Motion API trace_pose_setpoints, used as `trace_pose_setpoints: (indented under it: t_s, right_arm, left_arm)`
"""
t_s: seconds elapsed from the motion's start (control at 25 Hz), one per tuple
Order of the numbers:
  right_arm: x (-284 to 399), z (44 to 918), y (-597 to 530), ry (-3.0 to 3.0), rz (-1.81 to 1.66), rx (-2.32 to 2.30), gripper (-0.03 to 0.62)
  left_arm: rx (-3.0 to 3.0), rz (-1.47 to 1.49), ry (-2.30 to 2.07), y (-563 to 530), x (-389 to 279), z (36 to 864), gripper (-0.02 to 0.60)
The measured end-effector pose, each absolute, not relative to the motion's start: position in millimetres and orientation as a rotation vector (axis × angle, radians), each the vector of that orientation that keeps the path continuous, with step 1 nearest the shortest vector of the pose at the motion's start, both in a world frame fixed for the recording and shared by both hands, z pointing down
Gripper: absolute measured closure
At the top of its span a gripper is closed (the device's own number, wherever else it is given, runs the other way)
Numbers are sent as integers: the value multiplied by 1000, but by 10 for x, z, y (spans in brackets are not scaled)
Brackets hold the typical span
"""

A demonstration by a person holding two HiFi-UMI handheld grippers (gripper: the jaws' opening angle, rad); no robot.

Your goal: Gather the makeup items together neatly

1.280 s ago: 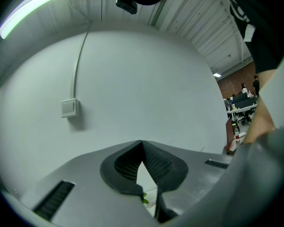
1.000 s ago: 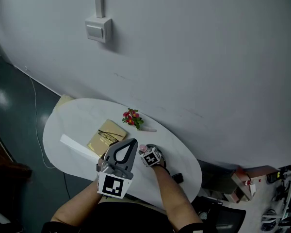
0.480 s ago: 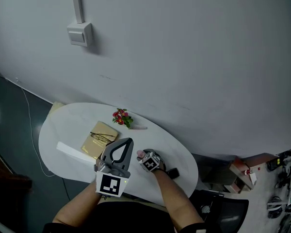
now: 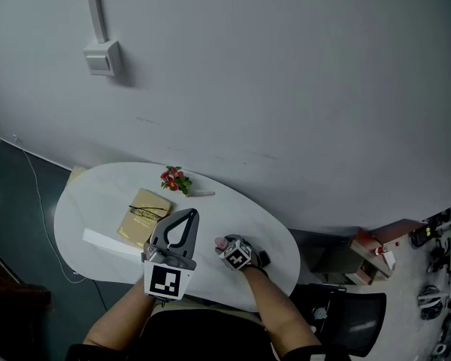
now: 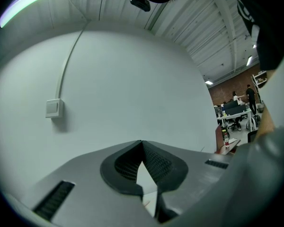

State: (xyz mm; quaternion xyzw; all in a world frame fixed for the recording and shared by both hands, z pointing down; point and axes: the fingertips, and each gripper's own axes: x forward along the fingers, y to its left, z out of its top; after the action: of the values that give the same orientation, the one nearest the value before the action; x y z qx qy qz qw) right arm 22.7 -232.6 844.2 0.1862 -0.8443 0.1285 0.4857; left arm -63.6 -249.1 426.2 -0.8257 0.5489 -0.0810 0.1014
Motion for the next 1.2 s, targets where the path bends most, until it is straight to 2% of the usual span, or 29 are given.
trace_pose_setpoints:
  t_s: [0.72,1.2]
  right_arm:
    - [985,8475,-1869,-1994,393,540,350]
    - [878,8337,-1979,-2098,389,543,334]
  left_arm:
    - [-2504,-190,1566,-2395,-231,4240,565]
    - [-2470,-189,1624,-2418,-459,4224,565]
